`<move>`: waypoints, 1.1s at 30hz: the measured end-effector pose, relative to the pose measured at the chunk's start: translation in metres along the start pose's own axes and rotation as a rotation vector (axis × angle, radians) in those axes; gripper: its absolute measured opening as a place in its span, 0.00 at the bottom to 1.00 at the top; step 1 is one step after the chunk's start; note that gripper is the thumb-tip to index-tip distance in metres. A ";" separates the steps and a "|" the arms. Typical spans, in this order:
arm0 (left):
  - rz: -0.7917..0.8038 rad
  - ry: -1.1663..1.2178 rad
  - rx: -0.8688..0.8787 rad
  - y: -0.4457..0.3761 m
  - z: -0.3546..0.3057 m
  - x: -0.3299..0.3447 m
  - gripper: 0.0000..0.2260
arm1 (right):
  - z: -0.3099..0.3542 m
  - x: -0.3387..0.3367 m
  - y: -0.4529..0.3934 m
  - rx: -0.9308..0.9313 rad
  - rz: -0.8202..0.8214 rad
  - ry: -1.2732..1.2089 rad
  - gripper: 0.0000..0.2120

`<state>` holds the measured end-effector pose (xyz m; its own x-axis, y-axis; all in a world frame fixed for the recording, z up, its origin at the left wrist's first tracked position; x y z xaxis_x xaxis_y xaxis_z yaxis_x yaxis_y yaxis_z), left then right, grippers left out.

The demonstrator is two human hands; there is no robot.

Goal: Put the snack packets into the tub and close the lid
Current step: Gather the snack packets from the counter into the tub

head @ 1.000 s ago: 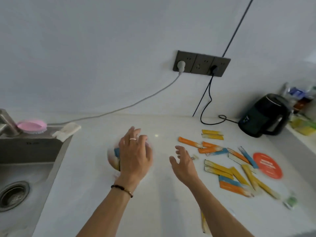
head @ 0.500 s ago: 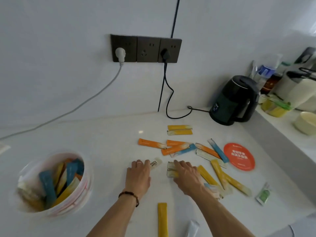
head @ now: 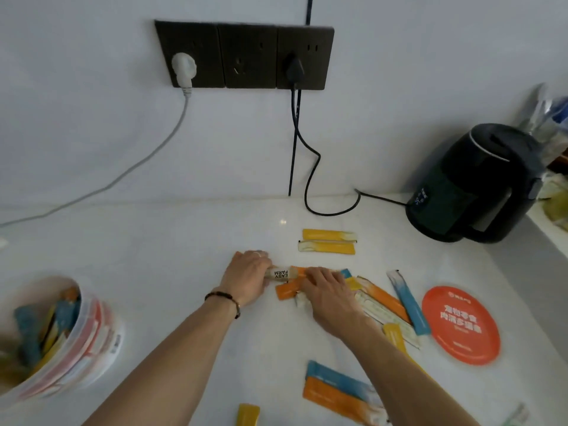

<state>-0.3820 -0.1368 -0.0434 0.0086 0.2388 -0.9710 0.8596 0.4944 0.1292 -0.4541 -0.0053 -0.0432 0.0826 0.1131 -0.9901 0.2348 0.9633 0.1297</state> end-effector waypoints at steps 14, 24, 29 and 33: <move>-0.185 0.611 -0.374 0.082 0.048 -0.048 0.07 | 0.003 -0.029 -0.012 0.371 -0.229 -0.640 0.07; -0.775 1.074 -0.653 0.218 0.151 -0.173 0.09 | 0.197 -0.139 -0.062 0.233 -0.379 -1.661 0.11; -0.894 0.919 -0.801 0.272 0.216 -0.166 0.17 | 0.284 -0.139 -0.084 0.299 -0.495 -1.581 0.05; -0.829 0.486 -0.999 0.302 0.250 -0.131 0.14 | 0.327 -0.128 -0.084 0.256 -0.422 -1.430 0.13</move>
<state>0.0047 -0.2279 0.0728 -0.6735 -0.2542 -0.6941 -0.2024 0.9666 -0.1575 -0.1676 -0.1802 0.0905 0.7772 -0.6224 -0.0926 0.6259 0.7798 0.0125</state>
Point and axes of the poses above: each hand's wrist, its own y-axis away from the middle knuckle, its own x-axis out of the palm, z = x × y, the point moved 7 cm from there along -y, towards the middle knuckle, and after that the axes turned 5 degrees about -x, right-handed, at the moved point
